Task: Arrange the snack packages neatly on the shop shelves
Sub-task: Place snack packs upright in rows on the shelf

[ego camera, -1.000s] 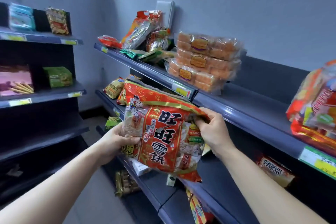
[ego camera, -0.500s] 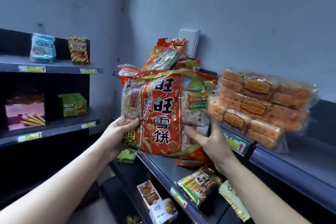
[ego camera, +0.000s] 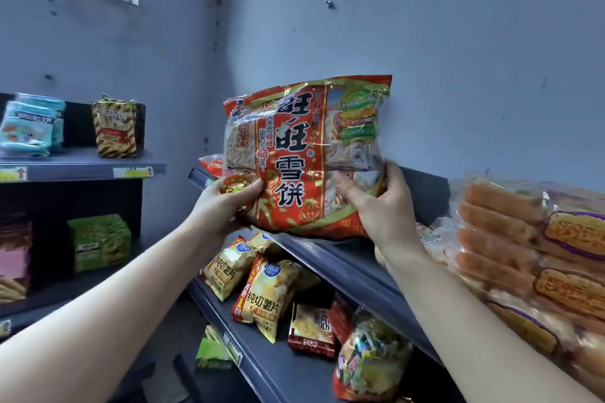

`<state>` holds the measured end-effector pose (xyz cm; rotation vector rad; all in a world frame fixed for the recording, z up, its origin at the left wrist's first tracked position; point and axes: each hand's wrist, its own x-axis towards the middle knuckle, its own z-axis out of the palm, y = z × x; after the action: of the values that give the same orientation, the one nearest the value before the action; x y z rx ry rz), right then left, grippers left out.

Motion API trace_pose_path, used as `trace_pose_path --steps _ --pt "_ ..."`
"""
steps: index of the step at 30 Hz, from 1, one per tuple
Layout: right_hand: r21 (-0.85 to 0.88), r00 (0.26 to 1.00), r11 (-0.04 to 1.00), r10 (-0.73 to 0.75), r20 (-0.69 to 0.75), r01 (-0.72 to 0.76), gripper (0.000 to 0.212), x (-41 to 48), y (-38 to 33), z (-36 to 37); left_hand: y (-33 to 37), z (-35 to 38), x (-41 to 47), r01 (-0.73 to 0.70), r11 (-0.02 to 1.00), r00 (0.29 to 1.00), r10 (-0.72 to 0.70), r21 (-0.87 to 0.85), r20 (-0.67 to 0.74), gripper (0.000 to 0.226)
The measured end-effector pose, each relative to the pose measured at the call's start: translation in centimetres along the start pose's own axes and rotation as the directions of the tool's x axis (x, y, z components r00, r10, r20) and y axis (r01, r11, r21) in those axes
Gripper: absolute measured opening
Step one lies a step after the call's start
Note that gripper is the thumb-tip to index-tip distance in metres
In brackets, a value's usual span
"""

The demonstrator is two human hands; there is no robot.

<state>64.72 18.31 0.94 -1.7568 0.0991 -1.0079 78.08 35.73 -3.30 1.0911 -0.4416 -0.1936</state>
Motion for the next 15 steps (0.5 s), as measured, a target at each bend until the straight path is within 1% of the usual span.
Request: trace_pose_path --steps 3,5,6,7,8,9,10,11,12,13,14,15 --pt "-0.002 0.999 0.999 0.034 0.002 -0.034 0.066 3.5 0.9 1.7 1.2 0.3 3.8 -0.021 1.0 0.999 0.021 0.001 -0.05 0.048" --pt "0.048 0.997 0.995 0.083 0.003 -0.083 0.067 5.7 1.5 2.4 1.8 0.2 6.4 -0.026 1.0 0.997 0.025 -0.015 -0.076 0.039" --pt "0.083 0.995 0.991 0.104 -0.006 -0.103 0.062 6.7 1.7 2.6 2.1 0.2 7.6 -0.026 0.999 0.996 0.024 -0.023 -0.082 0.037" --pt "0.115 0.993 0.987 0.116 -0.031 -0.111 0.05 7.7 2.1 2.7 2.3 0.1 8.9 -0.027 0.999 0.996 0.024 -0.036 -0.086 0.036" --pt "0.12 0.988 0.986 0.127 -0.084 -0.117 0.034 8.7 2.4 2.8 2.5 0.0 10.2 -0.028 0.998 0.996 0.023 -0.05 -0.087 0.034" --pt "0.083 0.979 0.989 0.137 -0.151 -0.126 0.024 9.5 3.0 2.9 2.6 -0.1 11.6 -0.026 0.997 0.996 0.02 -0.073 -0.087 0.032" --pt "0.022 0.968 0.99 0.139 -0.208 -0.138 0.022 10.1 3.6 3.1 2.6 -0.2 12.9 -0.017 0.995 0.996 0.007 -0.103 -0.092 0.032" --pt "-0.051 0.964 0.987 0.136 -0.23 -0.151 0.021 10.6 4.3 3.3 2.5 -0.3 14.3 -0.001 0.992 0.995 -0.012 -0.13 -0.103 0.033" --pt "-0.151 0.969 0.973 0.141 -0.202 -0.173 0.017 10.9 5.1 3.6 2.4 -0.5 15.7 0.014 0.987 0.993 -0.032 -0.158 -0.112 0.033" --pt "-0.295 0.978 0.935 0.165 -0.125 -0.195 0.018 11.1 5.7 4.0 2.2 -0.7 17.1 0.026 0.981 0.992 -0.05 -0.19 -0.119 0.033" --pt "-0.484 0.974 0.851 0.228 -0.011 -0.204 0.031 11.0 6.3 4.5 2.1 -0.9 18.4 0.037 0.974 0.99 -0.067 -0.223 -0.126 0.033" --pt "-0.667 0.939 0.725 0.326 0.113 -0.171 0.052 11.0 6.8 5.1 2.0 -1.1 19.6 0.054 0.967 0.989 -0.086 -0.247 -0.122 0.035"
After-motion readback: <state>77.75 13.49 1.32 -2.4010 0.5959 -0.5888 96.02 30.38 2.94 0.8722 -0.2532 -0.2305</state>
